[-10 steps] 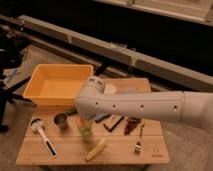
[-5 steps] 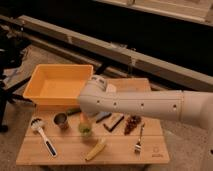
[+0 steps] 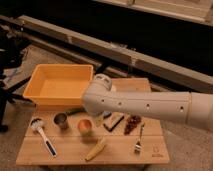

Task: Place apple in plastic cup

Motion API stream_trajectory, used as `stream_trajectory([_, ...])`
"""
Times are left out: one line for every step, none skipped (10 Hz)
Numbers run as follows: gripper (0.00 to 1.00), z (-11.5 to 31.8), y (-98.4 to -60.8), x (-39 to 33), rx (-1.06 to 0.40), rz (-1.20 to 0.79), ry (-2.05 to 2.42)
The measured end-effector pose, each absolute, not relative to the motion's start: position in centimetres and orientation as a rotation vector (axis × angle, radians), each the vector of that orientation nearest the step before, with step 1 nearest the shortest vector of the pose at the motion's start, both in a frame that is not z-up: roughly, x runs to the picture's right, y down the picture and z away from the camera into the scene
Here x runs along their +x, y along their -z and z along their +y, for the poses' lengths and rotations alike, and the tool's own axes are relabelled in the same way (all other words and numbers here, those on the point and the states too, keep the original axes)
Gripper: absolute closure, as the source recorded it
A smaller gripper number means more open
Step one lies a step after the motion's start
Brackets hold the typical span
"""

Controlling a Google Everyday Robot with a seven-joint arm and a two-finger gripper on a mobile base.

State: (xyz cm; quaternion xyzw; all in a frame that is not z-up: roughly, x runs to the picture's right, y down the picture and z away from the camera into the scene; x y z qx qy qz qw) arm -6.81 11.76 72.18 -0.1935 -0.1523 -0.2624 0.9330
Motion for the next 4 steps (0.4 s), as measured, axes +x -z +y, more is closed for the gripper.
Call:
stream_trajectory([0.27, 11.5, -71.9, -6.6, -0.392, -0.317, 0.532])
stream_trajectory([0.27, 10.7, -71.3, -6.2, -0.388, -0.33, 0.518])
stream_trajectory([0.27, 10.0, -70.9, -5.8, -0.385, -0.336, 0.509])
stream_trajectory([0.27, 10.0, -70.9, -5.8, -0.386, -0.338, 0.509])
